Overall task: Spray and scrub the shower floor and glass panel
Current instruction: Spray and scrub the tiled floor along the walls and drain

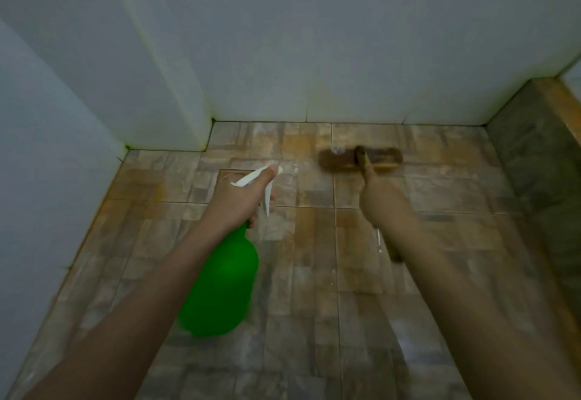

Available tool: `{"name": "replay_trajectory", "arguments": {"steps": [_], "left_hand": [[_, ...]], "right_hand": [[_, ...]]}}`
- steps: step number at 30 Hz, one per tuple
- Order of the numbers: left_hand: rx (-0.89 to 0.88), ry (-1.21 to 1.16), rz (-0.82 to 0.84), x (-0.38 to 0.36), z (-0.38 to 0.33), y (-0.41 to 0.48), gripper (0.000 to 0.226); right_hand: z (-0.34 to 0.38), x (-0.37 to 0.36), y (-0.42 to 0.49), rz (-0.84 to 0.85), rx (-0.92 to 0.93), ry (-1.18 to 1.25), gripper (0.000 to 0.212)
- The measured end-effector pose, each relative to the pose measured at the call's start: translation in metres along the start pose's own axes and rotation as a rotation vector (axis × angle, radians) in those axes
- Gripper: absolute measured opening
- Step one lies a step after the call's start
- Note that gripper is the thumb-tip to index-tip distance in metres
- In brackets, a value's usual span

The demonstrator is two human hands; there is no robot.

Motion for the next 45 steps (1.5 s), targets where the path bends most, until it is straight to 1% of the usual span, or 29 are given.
{"name": "replay_trajectory", "arguments": {"steps": [2,4,6,7,8,9,10,11,14,17,18,20,22,23,25,26,28,30,31,34,36,37,39,40,41,43,45], "left_hand": [[-0.004,0.013,0.004,-0.007,-0.001,0.000,0.060],[-0.012,-0.012,-0.003,-0.005,-0.001,-0.002,0.066],[-0.018,-0.037,0.030,0.000,-0.005,-0.006,0.074],[-0.020,-0.041,0.049,0.003,-0.006,-0.007,0.076],[-0.029,-0.046,0.070,0.004,-0.007,-0.008,0.074],[-0.047,-0.050,0.079,0.005,-0.008,-0.009,0.065],[-0.070,-0.054,0.078,0.005,-0.009,-0.008,0.054],[-0.090,-0.056,0.071,0.006,-0.011,-0.007,0.046],[-0.109,-0.017,0.057,0.006,-0.012,-0.005,0.045],[-0.130,-0.071,0.055,0.007,-0.012,-0.005,0.040],[-0.139,-0.082,0.061,0.007,-0.013,-0.005,0.040],[-0.142,-0.089,0.078,0.004,-0.015,-0.002,0.040],[-0.145,-0.110,0.109,-0.002,-0.017,-0.001,0.033],[-0.148,-0.122,0.120,-0.006,-0.018,-0.001,0.032],[-0.138,-0.110,0.141,-0.015,-0.020,-0.002,0.038],[-0.129,-0.090,0.154,-0.019,-0.021,-0.003,0.043],[-0.136,-0.091,0.171,-0.026,-0.022,-0.006,0.046],[-0.151,-0.120,0.186,-0.031,-0.025,-0.007,0.041],[-0.154,-0.130,0.197,-0.032,-0.026,-0.007,0.038],[-0.149,-0.149,0.231,-0.039,-0.030,-0.008,0.032],[-0.151,-0.139,0.241,-0.045,-0.030,-0.010,0.034],[-0.157,-0.138,0.246,-0.047,-0.030,-0.011,0.035],[-0.168,-0.151,0.239,-0.049,-0.030,-0.014,0.031],[-0.171,-0.154,0.232,-0.049,-0.030,-0.014,0.028],[-0.175,-0.154,0.225,-0.049,-0.030,-0.013,0.028],[-0.178,-0.159,0.215,-0.049,-0.031,-0.010,0.033],[-0.175,-0.162,0.215,-0.051,-0.032,-0.007,0.033]], "right_hand": [[-0.001,0.017,0.040,-0.004,0.000,0.046,0.067],[-0.004,0.035,0.065,0.014,0.011,0.071,0.070],[-0.011,0.035,0.050,0.035,-0.006,0.061,0.069],[-0.015,0.029,0.025,0.041,-0.019,0.039,0.067],[-0.019,0.021,-0.006,0.050,-0.025,0.032,0.066],[-0.022,0.013,-0.035,0.092,-0.033,0.047,0.067],[-0.023,0.008,-0.050,0.129,-0.036,0.055,0.068],[-0.025,0.008,-0.047,0.135,-0.039,0.054,0.067],[-0.030,0.020,0.022,0.044,-0.018,0.028,0.066],[-0.032,0.049,0.071,0.005,-0.023,-0.051,0.067],[-0.036,0.052,0.067,0.018,-0.037,-0.080,0.065],[-0.044,0.042,0.033,0.051,-0.048,-0.036,0.065],[-0.052,0.017,-0.015,0.056,-0.080,0.031,0.070],[-0.054,0.010,-0.027,0.055,-0.081,0.025,0.071],[-0.062,0.009,-0.005,0.010,-0.064,-0.027,0.072],[-0.067,0.015,0.018,0.000,-0.077,0.000,0.072],[-0.080,0.036,0.057,0.035,-0.105,0.112,0.072],[-0.092,0.044,0.056,0.045,-0.144,0.150,0.072],[-0.097,0.040,0.039,0.025,-0.155,0.112,0.072],[-0.101,0.024,-0.016,-0.120,-0.216,-0.041,0.064],[-0.110,0.019,-0.001,-0.133,-0.192,-0.069,0.064],[-0.116,0.022,0.019,-0.119,-0.168,-0.028,0.064],[-0.133,0.036,0.055,-0.114,-0.174,0.052,0.071],[-0.142,0.041,0.063,-0.118,-0.180,0.034,0.075],[-0.149,0.041,0.059,-0.113,-0.185,0.001,0.076],[-0.159,0.029,0.019,-0.094,-0.202,-0.011,0.074],[-0.160,0.014,-0.030,-0.078,-0.207,0.042,0.071]]}}
Point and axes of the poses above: each hand's wrist, its own y-axis towards the middle knuckle, its own x-axis out of the back of the hand, z = x × y, the point moved 2 cm from there along y, towards the middle knuckle, and after that the axes turned 14 degrees about -y, right-handed, at the moved point
